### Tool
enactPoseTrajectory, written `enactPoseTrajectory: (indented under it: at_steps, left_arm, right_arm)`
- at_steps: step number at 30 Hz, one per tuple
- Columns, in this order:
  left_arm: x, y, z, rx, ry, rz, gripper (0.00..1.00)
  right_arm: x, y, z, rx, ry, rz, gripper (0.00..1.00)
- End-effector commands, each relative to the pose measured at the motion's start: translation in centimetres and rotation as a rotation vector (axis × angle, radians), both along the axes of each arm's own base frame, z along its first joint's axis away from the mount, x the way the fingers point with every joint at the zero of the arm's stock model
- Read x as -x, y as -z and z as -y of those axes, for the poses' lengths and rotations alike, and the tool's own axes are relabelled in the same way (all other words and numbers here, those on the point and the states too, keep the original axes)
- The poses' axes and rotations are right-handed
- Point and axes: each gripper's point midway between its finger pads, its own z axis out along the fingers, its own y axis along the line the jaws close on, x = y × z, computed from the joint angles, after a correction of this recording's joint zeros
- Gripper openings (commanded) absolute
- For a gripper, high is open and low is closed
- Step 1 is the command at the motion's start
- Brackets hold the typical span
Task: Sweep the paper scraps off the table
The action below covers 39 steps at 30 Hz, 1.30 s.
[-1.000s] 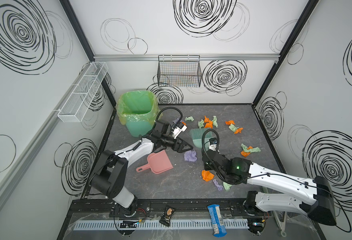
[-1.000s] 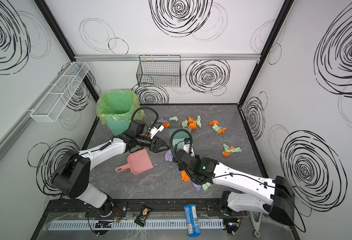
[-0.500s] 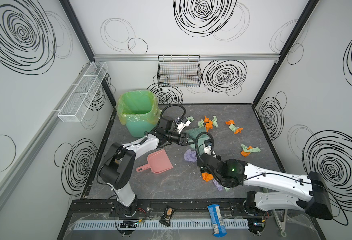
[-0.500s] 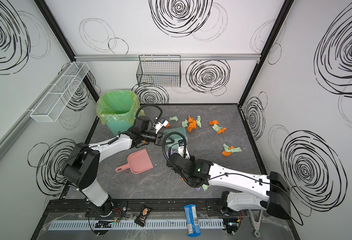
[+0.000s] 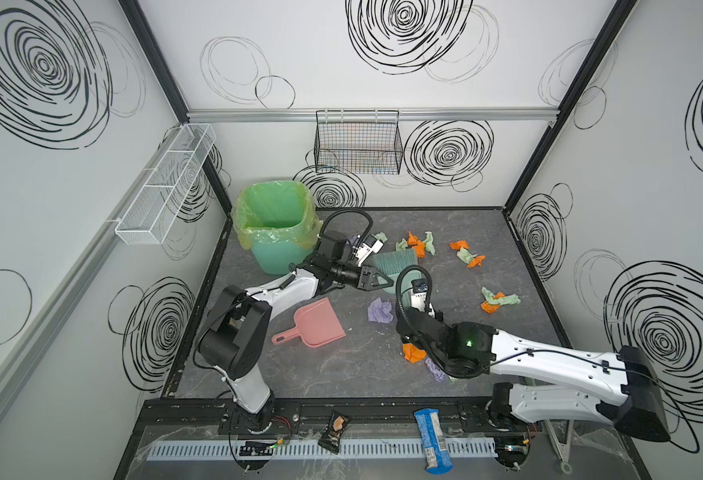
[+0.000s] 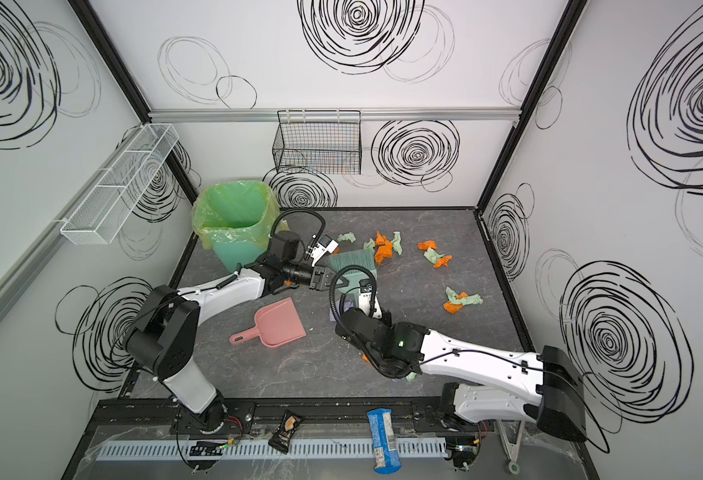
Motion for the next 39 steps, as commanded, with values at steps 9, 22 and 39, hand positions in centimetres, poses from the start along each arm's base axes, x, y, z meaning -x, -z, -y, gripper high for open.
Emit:
enactPoseTrajectory:
  at_steps: [9,22,39]
  left_arm:
    - [-0.7,-2.1,-1.0,0.061,0.005,0.044,0.00]
    - [0.3,-9.9,-4.4,0.377,0.005,0.049,0.00]
    - [-1.4,-8.8,-5.5,0.402,-0.054,-0.018,0.00]
  right_arm:
    - [-0.8,-2.5,-0.2,-0.209,0.012,0.131,0.41]
    - [2.3,-9.4,4.3,-0.974,-0.263,0.428,0.69]
    - [0.4,-11.4,1.4,-1.140,-0.329,0.420,0.62]
